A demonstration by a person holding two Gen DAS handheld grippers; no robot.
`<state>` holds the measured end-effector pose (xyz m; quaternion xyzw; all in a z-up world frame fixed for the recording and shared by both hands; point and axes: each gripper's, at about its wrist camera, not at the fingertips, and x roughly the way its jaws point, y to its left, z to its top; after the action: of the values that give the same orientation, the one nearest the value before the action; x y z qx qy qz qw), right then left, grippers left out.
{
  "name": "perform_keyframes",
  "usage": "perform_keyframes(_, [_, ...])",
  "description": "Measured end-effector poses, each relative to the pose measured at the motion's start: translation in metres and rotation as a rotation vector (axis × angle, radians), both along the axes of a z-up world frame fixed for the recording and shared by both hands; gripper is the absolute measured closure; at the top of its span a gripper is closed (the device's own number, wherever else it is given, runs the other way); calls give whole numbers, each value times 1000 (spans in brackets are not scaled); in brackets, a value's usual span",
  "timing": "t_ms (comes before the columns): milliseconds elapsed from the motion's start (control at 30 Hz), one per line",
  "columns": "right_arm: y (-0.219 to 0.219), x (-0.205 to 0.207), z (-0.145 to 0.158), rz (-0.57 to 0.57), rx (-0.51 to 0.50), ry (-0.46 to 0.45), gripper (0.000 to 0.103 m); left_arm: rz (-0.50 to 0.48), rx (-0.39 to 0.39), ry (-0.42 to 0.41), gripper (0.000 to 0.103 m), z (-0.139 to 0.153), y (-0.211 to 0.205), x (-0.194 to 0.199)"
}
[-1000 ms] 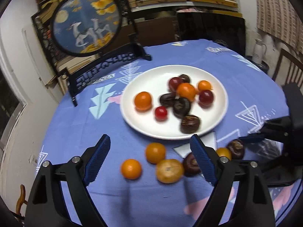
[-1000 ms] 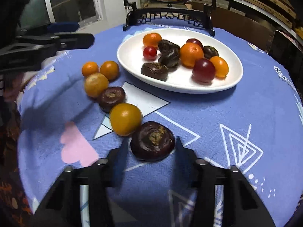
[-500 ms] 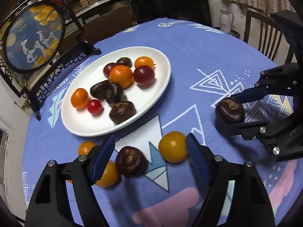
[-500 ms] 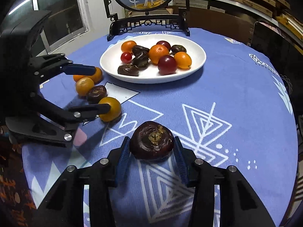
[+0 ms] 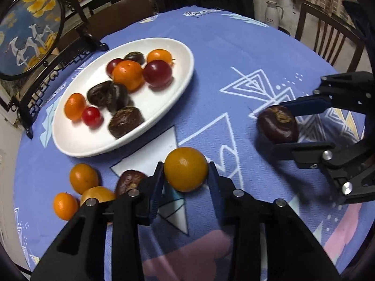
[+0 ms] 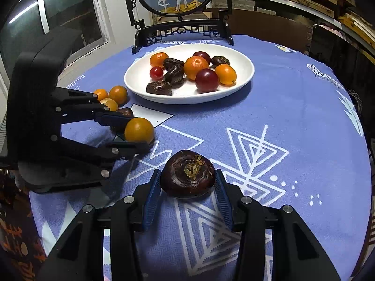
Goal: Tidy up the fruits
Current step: 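Lower the mandarin onto the plate with the left tool while the right places its chestnut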
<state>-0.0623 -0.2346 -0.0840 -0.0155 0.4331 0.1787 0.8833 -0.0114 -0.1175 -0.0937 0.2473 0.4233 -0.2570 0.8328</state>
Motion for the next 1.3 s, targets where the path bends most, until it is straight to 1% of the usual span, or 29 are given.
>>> perform_keyframes(67, [-1, -3, 2, -5, 4, -6, 57, 10, -16, -16, 67, 6, 4, 0])
perform_keyframes(233, [3, -7, 5, 0, 10, -11, 57, 43, -83, -56, 67, 28, 25, -3])
perform_keyframes(333, [8, -10, 6, 5, 14, -18, 57, 59, -108, -67, 67, 35, 37, -6])
perform_keyframes(500, [14, -13, 20, -1, 25, -62, 57, 98, -140, -96, 67, 49, 54, -6])
perform_keyframes(567, [17, -9, 33, -4, 32, -95, 57, 127, -145, -110, 67, 54, 59, -3])
perform_keyframes(667, [21, 0, 53, -2, 46, -142, 57, 178, -135, -152, 67, 65, 61, 4])
perform_keyframes(767, [27, 10, 71, 8, 52, -187, 57, 201, -148, -175, 67, 77, 63, 14])
perform_keyframes(867, [32, 20, 85, 15, 61, -218, 57, 215, -135, -210, 67, 84, 62, 22])
perform_keyframes(1033, [37, 34, 94, 20, 75, -237, 57, 230, -127, -242, 67, 92, 62, 36])
perform_keyframes(1300, [37, 50, 90, 10, 79, -228, 57, 243, -118, -236, 67, 90, 64, 53])
